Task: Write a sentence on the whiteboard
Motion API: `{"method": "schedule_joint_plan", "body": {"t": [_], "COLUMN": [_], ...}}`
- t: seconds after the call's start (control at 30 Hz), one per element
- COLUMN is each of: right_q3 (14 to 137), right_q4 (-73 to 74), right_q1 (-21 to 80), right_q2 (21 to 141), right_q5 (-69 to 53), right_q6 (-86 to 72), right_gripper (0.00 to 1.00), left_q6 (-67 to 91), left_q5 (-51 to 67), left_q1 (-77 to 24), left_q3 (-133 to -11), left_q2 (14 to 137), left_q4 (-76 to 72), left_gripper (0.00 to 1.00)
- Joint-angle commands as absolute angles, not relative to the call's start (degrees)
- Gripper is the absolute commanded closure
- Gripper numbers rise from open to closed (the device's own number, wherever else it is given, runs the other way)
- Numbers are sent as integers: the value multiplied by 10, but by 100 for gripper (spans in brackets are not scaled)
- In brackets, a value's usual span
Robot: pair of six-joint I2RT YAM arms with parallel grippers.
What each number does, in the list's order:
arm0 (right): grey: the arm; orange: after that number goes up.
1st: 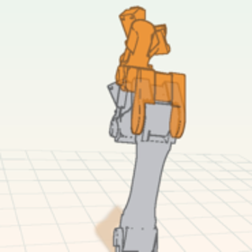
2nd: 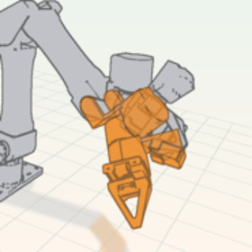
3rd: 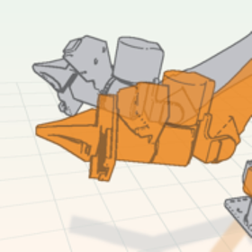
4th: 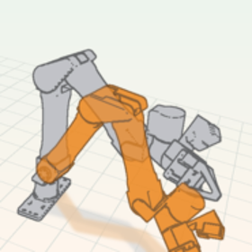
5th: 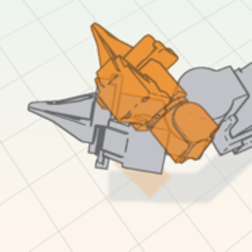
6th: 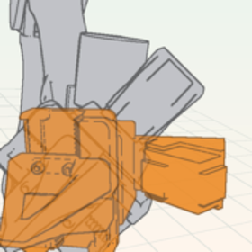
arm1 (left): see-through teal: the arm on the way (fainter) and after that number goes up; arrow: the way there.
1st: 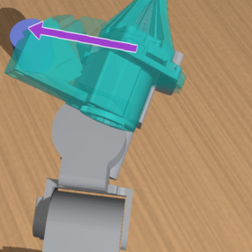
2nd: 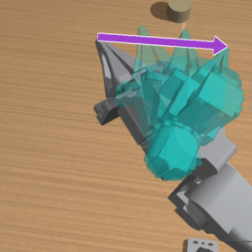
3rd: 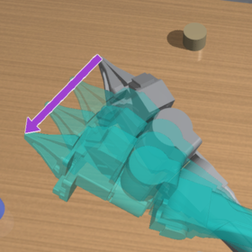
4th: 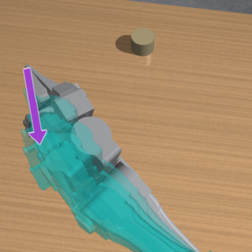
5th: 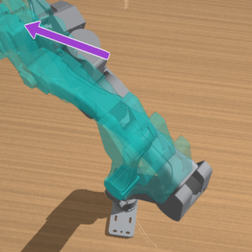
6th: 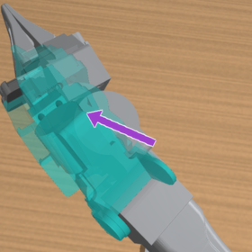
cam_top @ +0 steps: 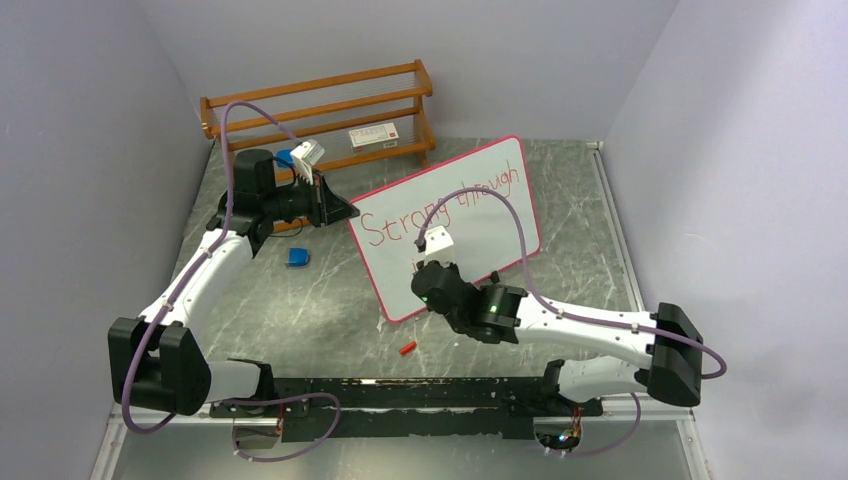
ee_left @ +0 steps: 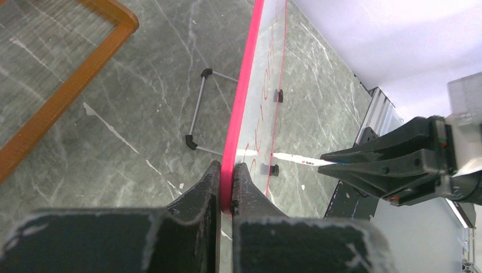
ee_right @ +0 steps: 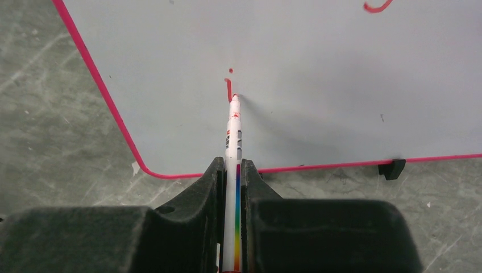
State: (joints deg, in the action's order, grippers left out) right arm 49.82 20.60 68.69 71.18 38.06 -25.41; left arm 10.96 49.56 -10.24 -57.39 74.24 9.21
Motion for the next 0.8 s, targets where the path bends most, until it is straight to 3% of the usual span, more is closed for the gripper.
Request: {"method": "schedule_joint_plan", "body": {"t": [0.0,0.77], "right_q3": [491,468], "right_q4": [171,162], "right_q1": [674,642], "right_q2": [676,680], "right_q5": [391,338], "right_q6": [-245,-248], "right_gripper": [100,100], "left_q6": [75,75], "left_q5": [438,438], "left_q1": [-111,-111], "left_q3": [-564,-565], "left_q2": [758,760], "left_q4": [138,138], "left_gripper": [95,95]}}
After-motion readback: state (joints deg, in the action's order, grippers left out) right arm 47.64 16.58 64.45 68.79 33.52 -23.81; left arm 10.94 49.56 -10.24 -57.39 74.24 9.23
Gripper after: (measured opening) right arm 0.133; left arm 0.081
